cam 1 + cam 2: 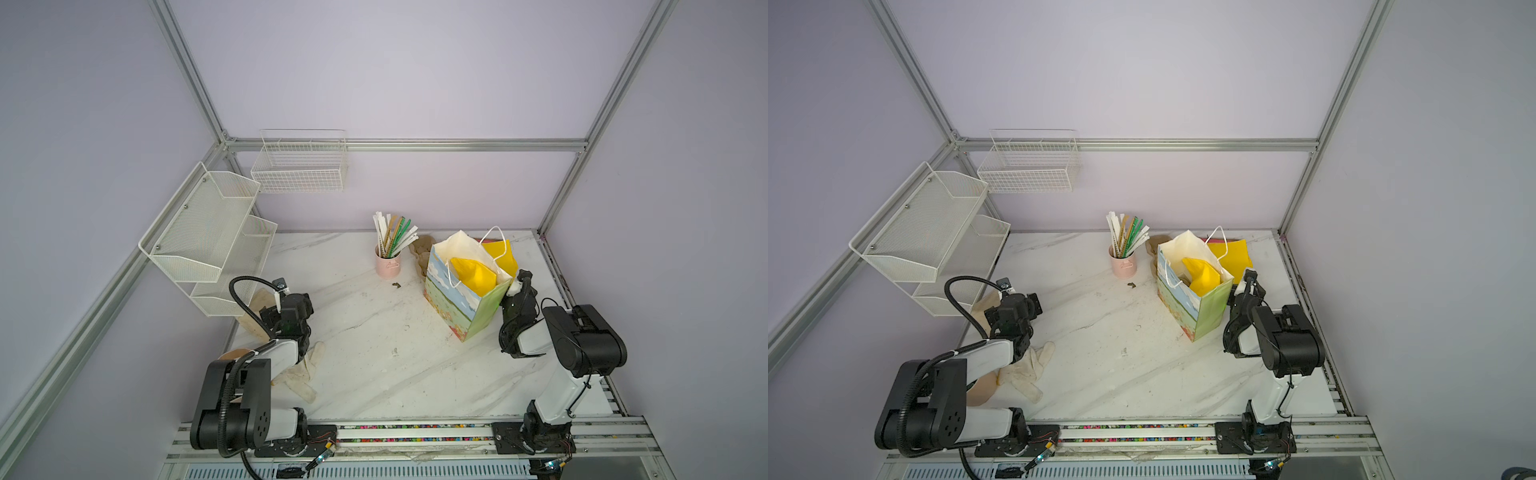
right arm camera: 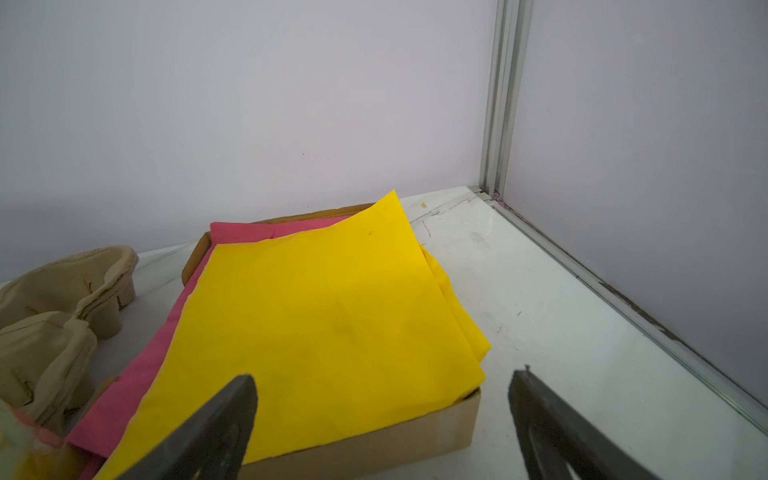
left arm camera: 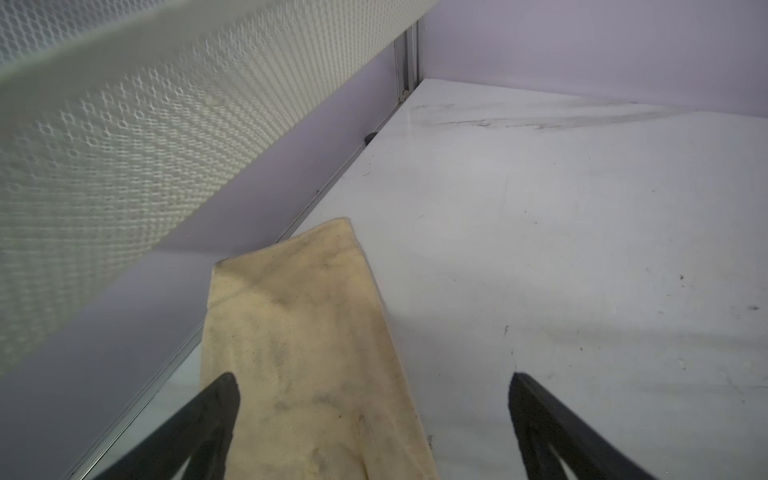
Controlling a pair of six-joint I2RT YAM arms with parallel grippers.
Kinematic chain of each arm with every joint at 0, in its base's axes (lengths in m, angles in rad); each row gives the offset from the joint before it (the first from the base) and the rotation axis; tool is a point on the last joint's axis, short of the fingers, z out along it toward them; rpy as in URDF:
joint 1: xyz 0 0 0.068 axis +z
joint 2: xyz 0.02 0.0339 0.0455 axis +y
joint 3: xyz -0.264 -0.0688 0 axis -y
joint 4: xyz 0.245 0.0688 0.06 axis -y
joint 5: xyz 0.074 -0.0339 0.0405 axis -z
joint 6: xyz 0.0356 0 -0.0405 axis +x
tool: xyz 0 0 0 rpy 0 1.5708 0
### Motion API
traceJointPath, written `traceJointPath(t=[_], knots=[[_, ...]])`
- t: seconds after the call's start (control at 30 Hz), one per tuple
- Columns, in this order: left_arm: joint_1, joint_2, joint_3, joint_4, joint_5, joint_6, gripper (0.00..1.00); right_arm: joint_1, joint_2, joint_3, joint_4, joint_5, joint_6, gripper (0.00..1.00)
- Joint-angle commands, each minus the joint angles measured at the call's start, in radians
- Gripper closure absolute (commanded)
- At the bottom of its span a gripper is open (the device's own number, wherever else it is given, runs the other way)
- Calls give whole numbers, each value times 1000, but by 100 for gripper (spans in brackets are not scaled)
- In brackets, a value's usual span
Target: Pack the takeout coffee
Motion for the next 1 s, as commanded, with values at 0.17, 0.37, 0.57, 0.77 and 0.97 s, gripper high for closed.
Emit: traceJointPath(t=[0.17, 0.37, 0.57, 0.77, 0.97], knots=[[53, 3, 17, 118, 202, 49, 0, 1, -12, 12, 34, 24, -27, 3], [41, 13, -19, 231, 301, 27, 0, 11, -10, 16, 32, 37, -32, 3], [5, 177, -82, 498, 350, 97, 0, 14, -10, 22, 17, 36, -39, 3], [0, 174, -82, 498, 341, 95, 0, 15, -8, 23, 18, 38, -40, 3], [-13, 177, -85, 515, 317, 105, 0, 15, -6, 30, 7, 39, -40, 3]])
